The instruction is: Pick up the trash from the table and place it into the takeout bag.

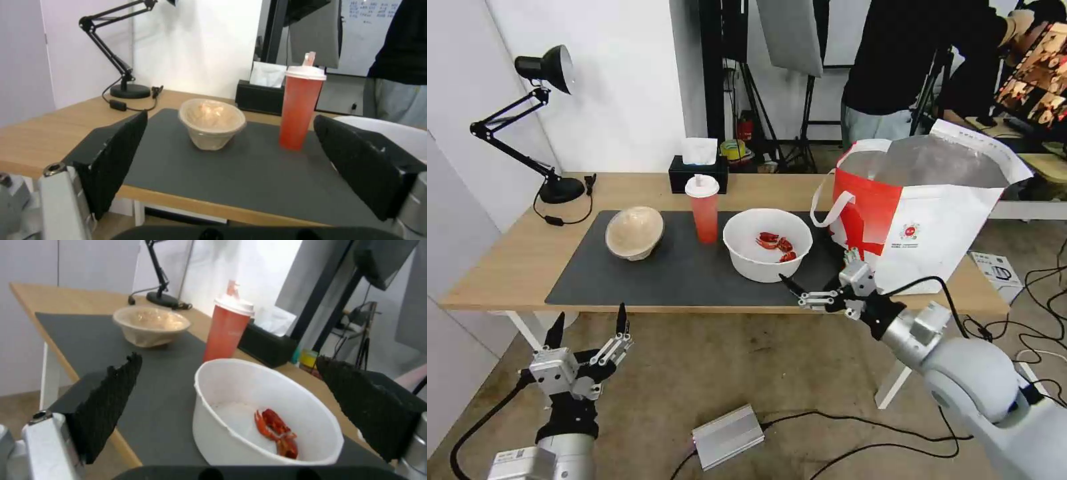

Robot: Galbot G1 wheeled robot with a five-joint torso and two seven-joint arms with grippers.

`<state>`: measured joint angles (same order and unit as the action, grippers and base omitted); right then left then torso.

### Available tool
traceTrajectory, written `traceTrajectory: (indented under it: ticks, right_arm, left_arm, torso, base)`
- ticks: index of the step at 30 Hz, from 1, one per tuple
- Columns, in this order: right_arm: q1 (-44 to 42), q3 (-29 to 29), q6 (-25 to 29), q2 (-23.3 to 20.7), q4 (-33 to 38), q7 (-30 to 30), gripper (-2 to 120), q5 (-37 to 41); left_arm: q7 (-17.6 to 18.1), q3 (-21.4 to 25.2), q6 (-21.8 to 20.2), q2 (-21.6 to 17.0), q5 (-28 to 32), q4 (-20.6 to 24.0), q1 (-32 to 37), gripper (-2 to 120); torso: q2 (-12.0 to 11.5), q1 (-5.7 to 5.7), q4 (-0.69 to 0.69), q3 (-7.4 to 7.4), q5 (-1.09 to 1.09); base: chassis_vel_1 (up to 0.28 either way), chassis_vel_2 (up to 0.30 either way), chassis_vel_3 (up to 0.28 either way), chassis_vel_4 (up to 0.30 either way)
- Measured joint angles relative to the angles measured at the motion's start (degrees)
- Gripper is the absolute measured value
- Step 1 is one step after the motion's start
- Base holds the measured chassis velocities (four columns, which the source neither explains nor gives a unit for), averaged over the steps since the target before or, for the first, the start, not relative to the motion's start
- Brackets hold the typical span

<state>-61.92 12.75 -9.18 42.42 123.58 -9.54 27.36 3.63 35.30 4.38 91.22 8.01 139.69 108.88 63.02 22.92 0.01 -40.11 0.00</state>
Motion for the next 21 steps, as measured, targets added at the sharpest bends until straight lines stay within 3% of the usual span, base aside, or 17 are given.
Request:
traceTrajectory:
  ticks: [8, 21]
  right_arm:
    - [9.4, -6.3, -8.4, 1.0, -4.4, -0.5, 100, -0.1]
    - [18.5, -13.3, -13.6, 2.1, -8.9, -2.1, 100, 1.3]
  left_arm:
    - [0.0, 0.5, 0.0, 0.0, 0.0, 0.1, 0.5, 100]
    - [0.1, 0.7, 0.2, 0.0, -0.1, 0.1, 0.7, 100]
  torso:
    - [0.0, 0.0, 0.0, 0.0, -0.01]
    - [0.0, 0.0, -0.01, 0.0, 0.0]
  base:
    - [0.0, 0.0, 0.0, 0.0]
    - [0.0, 0.0, 0.0, 0.0]
